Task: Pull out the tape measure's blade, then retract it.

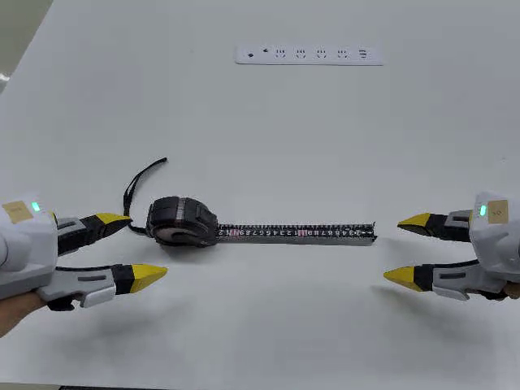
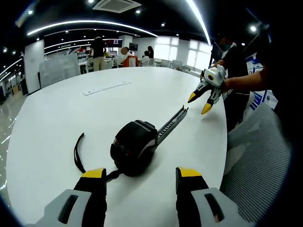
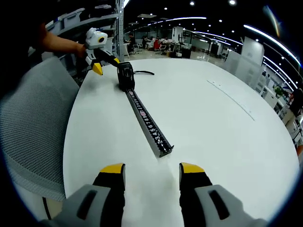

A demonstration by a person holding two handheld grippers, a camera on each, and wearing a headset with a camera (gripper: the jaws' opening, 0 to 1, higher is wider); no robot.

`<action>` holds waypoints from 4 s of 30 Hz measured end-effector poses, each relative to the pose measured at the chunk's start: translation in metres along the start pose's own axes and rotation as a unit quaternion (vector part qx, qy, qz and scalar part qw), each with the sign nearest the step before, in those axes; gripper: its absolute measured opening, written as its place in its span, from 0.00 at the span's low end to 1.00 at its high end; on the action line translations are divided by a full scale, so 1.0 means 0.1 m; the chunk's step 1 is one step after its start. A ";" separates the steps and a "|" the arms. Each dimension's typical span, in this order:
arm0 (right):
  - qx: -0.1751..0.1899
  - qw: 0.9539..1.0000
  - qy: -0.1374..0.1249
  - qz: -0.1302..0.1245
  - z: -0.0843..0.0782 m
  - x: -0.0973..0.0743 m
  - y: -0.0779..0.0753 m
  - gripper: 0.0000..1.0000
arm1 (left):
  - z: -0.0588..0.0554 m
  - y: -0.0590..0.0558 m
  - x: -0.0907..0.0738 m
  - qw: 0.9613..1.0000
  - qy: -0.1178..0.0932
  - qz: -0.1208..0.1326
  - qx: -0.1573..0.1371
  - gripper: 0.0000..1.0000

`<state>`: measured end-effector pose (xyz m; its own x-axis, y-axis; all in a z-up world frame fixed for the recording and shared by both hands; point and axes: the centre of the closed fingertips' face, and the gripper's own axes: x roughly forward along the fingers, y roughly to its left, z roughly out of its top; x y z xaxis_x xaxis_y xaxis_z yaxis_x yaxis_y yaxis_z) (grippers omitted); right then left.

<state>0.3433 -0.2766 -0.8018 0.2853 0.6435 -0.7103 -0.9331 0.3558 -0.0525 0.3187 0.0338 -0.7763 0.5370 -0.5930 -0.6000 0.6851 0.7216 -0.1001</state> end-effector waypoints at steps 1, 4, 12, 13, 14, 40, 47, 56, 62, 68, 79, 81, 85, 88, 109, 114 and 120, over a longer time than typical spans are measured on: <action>0.005 1.000 -0.003 -0.005 0.01 -0.01 0.02 0.46 | -0.01 -0.02 -0.02 1.000 -0.002 0.003 -0.004 0.58; 0.023 0.999 -0.015 -0.020 0.05 -0.05 0.05 0.48 | -0.01 -0.07 -0.06 1.000 -0.007 0.009 -0.007 0.61; 0.065 0.995 -0.046 -0.060 0.14 -0.14 0.12 0.57 | 0.05 -0.24 -0.12 1.000 -0.018 0.011 -0.013 0.69; 0.069 0.994 -0.050 -0.067 0.15 -0.15 0.13 0.58 | 0.06 -0.26 -0.13 1.000 -0.020 0.014 -0.015 0.70; 0.072 0.994 -0.050 -0.069 0.15 -0.15 0.14 0.59 | 0.07 -0.27 -0.13 1.000 -0.021 0.014 -0.016 0.71; 0.134 0.983 -0.083 -0.094 0.41 -0.31 0.36 0.88 | 0.36 -0.47 -0.23 0.995 -0.064 0.054 -0.053 1.00; 0.146 0.981 -0.085 -0.094 0.42 -0.31 0.39 0.92 | 0.39 -0.46 -0.20 0.994 -0.065 0.053 -0.063 1.00; 0.148 0.981 -0.085 -0.092 0.43 -0.31 0.40 0.92 | 0.37 -0.47 -0.19 0.996 -0.053 0.053 -0.042 1.00; 0.145 0.982 -0.084 -0.091 0.44 -0.31 0.39 0.92 | 0.39 -0.47 -0.19 0.995 -0.060 0.058 -0.051 1.00; 0.144 0.982 -0.084 -0.090 0.44 -0.30 0.38 0.92 | 0.40 -0.45 -0.19 0.995 -0.056 0.063 -0.051 1.00; 0.140 0.983 -0.083 -0.082 0.45 -0.28 0.38 0.92 | 0.42 -0.44 -0.18 0.994 -0.055 0.079 -0.059 1.00; 0.139 0.983 -0.085 -0.079 0.44 -0.27 0.38 0.92 | 0.42 -0.43 -0.17 0.993 -0.056 0.083 -0.064 1.00; 0.133 0.985 -0.088 -0.072 0.43 -0.26 0.38 0.91 | 0.43 -0.41 -0.17 0.992 -0.057 0.095 -0.066 1.00; 0.129 0.985 -0.092 -0.064 0.41 -0.25 0.37 0.90 | 0.42 -0.40 -0.16 0.991 -0.055 0.103 -0.067 1.00; 0.077 0.991 -0.102 -0.031 0.35 -0.13 0.11 0.75 | 0.43 -0.30 -0.03 0.980 -0.061 0.163 -0.101 1.00; 0.052 0.995 -0.089 -0.016 0.32 -0.09 0.06 0.69 | 0.40 -0.27 0.02 0.977 -0.060 0.175 -0.110 1.00; 0.012 0.997 -0.082 0.002 0.32 -0.05 0.03 0.60 | 0.36 -0.19 0.04 0.969 -0.054 0.203 -0.128 0.99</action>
<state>0.3463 -0.2567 -0.7762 0.3160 0.7458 -0.5865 -0.9291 0.3684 -0.0320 0.3255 0.0045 -0.7482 0.7947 -0.2654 -0.5459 0.2689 0.9602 -0.0753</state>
